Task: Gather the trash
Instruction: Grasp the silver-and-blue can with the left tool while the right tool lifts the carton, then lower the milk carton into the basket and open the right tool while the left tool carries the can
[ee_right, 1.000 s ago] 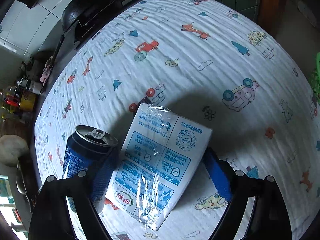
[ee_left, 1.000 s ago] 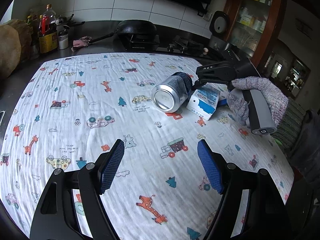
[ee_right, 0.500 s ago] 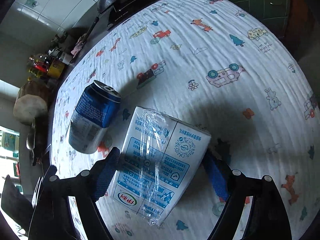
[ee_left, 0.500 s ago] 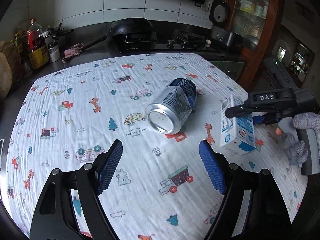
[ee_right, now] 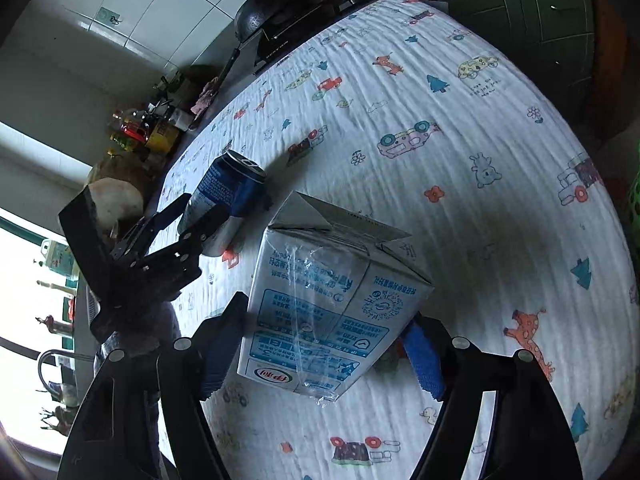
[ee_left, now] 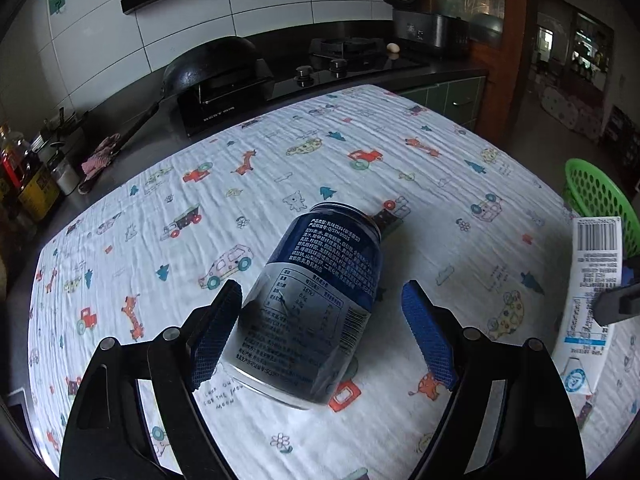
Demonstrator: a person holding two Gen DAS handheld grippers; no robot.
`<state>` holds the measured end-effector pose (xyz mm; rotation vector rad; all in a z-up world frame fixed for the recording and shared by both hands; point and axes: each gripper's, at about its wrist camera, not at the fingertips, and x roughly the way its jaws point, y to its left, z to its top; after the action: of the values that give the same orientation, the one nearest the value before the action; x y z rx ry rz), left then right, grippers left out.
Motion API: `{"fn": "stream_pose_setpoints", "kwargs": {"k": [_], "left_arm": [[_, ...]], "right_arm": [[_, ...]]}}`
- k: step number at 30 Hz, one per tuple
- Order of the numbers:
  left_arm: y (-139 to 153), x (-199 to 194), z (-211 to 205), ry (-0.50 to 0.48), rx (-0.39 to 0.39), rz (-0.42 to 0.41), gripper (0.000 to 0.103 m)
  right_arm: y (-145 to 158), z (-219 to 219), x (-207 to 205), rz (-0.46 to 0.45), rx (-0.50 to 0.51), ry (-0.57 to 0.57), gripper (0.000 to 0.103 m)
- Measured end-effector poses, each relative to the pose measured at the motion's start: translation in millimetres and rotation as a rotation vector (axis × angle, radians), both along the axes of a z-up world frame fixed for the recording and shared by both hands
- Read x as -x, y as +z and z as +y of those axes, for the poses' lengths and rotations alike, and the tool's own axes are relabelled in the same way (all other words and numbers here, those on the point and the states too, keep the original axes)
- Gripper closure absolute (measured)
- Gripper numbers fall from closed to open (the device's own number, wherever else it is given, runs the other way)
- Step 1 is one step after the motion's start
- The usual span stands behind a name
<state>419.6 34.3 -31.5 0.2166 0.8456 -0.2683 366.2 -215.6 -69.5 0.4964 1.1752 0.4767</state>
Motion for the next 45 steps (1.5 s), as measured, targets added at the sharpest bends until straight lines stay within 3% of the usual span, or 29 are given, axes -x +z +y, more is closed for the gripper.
{"fn": "stream_pose_setpoints", "kwargs": {"k": [5, 11, 18, 20, 26, 34, 39, 45], "left_arm": [[-6.7, -10.7, -4.6, 0.002, -0.028, 0.016, 0.022], [-6.7, -24.0, -10.3, -0.034, -0.087, 0.033, 0.022], [-26.5, -35.7, -14.4, -0.047, -0.138, 0.083, 0.023], [-27.7, -35.0, -13.4, -0.04, -0.116, 0.087, 0.031], [-21.7, -18.0, -14.7, -0.004, -0.058, 0.064, 0.032], [4.5, 25.1, -39.7, -0.053, 0.069, 0.034, 0.032], [17.3, 51.2, -70.3, -0.113, 0.101, 0.022, 0.032], [33.6, 70.3, -117.2, -0.187, 0.138, 0.013, 0.032]], "right_arm": [[-0.1, -13.9, 12.9, -0.018, -0.072, -0.004, 0.033], [3.6, -27.6, 25.6, -0.038, -0.094, 0.01, 0.033], [18.0, -56.9, 40.3, -0.075, -0.109, -0.025, 0.033], [24.3, -71.1, 44.8, -0.091, -0.11, -0.051, 0.033], [40.0, -133.6, 60.0, -0.139, -0.058, -0.177, 0.033], [52.0, -239.5, 75.8, -0.213, 0.197, -0.407, 0.033], [30.4, -296.2, 81.3, -0.177, 0.304, -0.503, 0.033], [-3.7, -330.1, 72.5, -0.154, 0.523, -0.506, 0.033]]}}
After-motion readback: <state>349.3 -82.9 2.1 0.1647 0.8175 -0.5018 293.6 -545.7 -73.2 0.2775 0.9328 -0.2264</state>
